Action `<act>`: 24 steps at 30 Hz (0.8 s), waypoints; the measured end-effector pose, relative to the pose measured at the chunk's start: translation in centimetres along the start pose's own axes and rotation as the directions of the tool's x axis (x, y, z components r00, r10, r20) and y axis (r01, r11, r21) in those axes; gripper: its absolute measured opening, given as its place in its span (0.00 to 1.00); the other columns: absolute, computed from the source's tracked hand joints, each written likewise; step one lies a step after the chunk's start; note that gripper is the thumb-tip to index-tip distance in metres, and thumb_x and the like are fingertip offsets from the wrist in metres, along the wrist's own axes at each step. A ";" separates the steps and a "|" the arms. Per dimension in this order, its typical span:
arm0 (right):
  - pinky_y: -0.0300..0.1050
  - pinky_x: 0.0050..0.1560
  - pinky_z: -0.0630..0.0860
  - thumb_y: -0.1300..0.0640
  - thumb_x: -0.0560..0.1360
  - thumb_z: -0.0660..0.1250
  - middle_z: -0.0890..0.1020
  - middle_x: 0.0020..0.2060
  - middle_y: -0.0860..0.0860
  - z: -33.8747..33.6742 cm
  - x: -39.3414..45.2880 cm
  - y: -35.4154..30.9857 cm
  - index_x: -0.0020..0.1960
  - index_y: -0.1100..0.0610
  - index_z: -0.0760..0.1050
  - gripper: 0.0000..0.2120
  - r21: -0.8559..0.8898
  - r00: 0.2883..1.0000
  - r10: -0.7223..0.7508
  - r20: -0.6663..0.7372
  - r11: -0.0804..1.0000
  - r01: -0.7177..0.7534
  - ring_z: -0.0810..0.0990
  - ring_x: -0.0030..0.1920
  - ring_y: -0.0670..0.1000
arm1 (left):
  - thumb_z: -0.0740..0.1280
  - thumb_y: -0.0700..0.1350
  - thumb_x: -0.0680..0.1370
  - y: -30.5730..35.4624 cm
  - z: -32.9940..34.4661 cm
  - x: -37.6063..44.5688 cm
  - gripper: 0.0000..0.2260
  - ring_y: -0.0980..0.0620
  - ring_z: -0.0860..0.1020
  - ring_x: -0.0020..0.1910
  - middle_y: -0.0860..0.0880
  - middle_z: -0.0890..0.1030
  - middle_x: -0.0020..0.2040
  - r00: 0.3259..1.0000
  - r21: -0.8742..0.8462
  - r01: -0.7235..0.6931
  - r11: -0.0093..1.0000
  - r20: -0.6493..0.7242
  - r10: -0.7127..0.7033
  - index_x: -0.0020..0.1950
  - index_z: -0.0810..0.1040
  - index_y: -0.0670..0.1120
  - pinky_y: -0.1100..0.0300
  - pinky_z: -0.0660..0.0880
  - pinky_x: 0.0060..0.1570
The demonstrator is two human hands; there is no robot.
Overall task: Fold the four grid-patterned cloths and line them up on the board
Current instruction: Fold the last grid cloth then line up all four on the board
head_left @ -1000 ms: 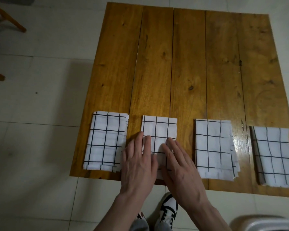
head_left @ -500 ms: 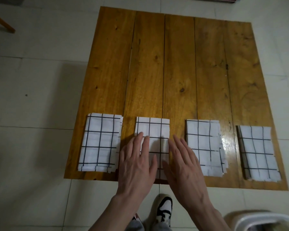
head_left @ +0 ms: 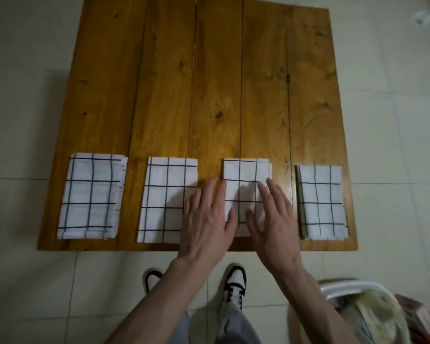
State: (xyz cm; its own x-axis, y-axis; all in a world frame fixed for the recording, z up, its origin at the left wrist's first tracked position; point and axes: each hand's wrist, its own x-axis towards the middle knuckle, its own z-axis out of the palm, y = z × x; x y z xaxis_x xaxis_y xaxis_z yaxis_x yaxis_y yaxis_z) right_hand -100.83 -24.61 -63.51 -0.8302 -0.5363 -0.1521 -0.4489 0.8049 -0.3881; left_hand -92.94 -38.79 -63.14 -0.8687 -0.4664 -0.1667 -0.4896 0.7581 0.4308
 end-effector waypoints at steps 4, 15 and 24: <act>0.52 0.80 0.57 0.48 0.83 0.65 0.58 0.82 0.52 0.0 0.9 2.1 0.82 0.55 0.58 0.32 0.085 0.998 -0.036 0.050 0.996 0.032 0.55 0.82 0.53 | 0.60 0.55 0.81 2.0 1.8 0.1 0.27 0.44 0.70 0.72 0.44 0.68 0.77 0.996 -0.044 0.092 0.995 -0.001 -0.092 0.79 0.66 0.45 0.46 0.74 0.68; 0.51 0.76 0.62 0.42 0.81 0.57 0.62 0.81 0.53 -0.1 0.7 3.6 0.81 0.56 0.62 0.33 0.182 0.993 -0.099 0.071 0.980 0.085 0.62 0.77 0.55 | 0.62 0.55 0.81 4.4 3.6 0.3 0.25 0.47 0.71 0.67 0.45 0.70 0.75 0.979 -0.006 0.196 0.981 -0.064 -0.196 0.76 0.69 0.46 0.52 0.74 0.64; 0.55 0.71 0.64 0.54 0.77 0.73 0.70 0.75 0.63 0.9 -0.2 3.3 0.75 0.65 0.69 0.31 0.000 0.976 -0.216 -0.028 0.976 0.216 0.64 0.72 0.59 | 0.61 0.54 0.81 3.4 3.8 -0.7 0.25 0.47 0.72 0.67 0.45 0.71 0.74 0.984 0.005 0.156 0.988 -0.086 -0.155 0.76 0.70 0.46 0.51 0.76 0.64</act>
State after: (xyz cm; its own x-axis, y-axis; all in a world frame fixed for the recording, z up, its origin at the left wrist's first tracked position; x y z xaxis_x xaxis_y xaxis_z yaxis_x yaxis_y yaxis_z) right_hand -101.79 -22.09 -65.61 -0.7229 -0.6899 -0.0395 -0.6174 0.6704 -0.4115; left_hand -94.25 -34.11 -64.93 -0.7725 -0.6159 -0.1549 -0.6198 0.6779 0.3953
